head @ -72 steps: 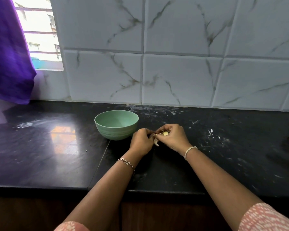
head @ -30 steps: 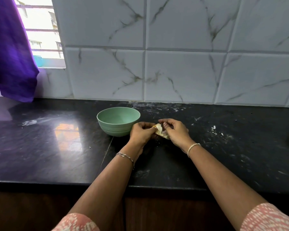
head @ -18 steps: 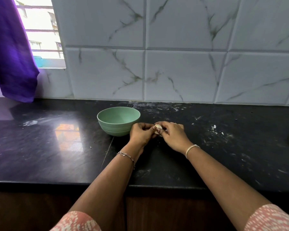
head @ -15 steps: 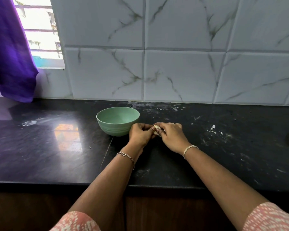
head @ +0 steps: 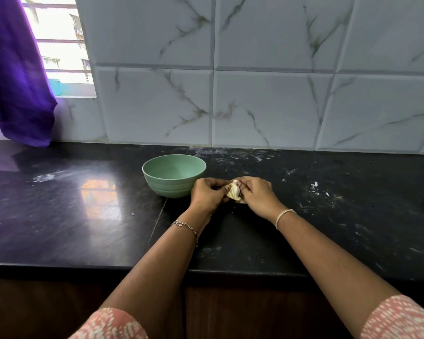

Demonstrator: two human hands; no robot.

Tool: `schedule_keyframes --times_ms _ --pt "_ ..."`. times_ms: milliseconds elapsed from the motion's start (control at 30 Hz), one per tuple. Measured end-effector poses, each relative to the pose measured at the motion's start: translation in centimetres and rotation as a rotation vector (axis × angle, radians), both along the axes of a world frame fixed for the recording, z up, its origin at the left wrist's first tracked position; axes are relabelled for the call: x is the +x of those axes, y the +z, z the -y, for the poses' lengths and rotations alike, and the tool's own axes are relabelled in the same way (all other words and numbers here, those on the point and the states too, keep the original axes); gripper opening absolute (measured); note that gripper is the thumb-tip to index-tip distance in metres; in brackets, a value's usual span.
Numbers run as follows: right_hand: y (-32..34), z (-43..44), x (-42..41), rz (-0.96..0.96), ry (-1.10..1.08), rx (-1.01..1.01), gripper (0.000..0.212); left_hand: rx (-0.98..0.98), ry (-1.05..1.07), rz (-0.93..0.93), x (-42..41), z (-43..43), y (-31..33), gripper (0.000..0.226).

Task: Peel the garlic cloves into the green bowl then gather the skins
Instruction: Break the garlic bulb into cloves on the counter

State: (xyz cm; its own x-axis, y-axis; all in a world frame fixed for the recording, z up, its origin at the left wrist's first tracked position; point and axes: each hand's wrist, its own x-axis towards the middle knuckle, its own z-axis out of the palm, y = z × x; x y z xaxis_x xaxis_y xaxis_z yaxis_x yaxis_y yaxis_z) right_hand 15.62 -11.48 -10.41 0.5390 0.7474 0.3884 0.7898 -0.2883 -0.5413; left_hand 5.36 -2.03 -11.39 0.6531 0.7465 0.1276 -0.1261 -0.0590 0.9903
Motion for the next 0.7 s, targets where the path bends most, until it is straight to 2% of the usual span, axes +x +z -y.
schedule_keyframes --times_ms 200,300,367,433,500,600,700 --pt "-0.05 -0.08 0.35 -0.106 -0.051 0.077 0.026 -0.117 0.030 0.061 0.30 0.01 0.13 0.013" --pt "-0.22 0.09 0.62 -0.075 -0.072 0.243 0.021 -0.125 0.049 0.045 0.47 -0.19 0.00 0.020" --pt "-0.01 0.31 0.57 -0.122 -0.065 0.348 0.022 -0.112 0.041 0.042 0.39 -0.22 0.00 0.025" --pt "0.15 0.36 0.35 -0.202 -0.030 0.389 0.015 -0.108 0.023 0.062 0.24 -0.10 0.21 0.027" --pt "0.28 0.48 0.08 -0.258 0.031 0.369 0.009 -0.113 0.004 0.094 0.08 -0.05 0.32 0.026" --pt "0.14 0.45 -0.22 -0.300 0.135 0.276 0.022 -0.101 -0.036 0.148 -0.16 -0.09 0.21 0.024" --pt "-0.21 0.12 -0.10 -0.237 0.129 0.234 0.028 -0.099 -0.067 0.178 -0.20 -0.11 0.15 0.019"
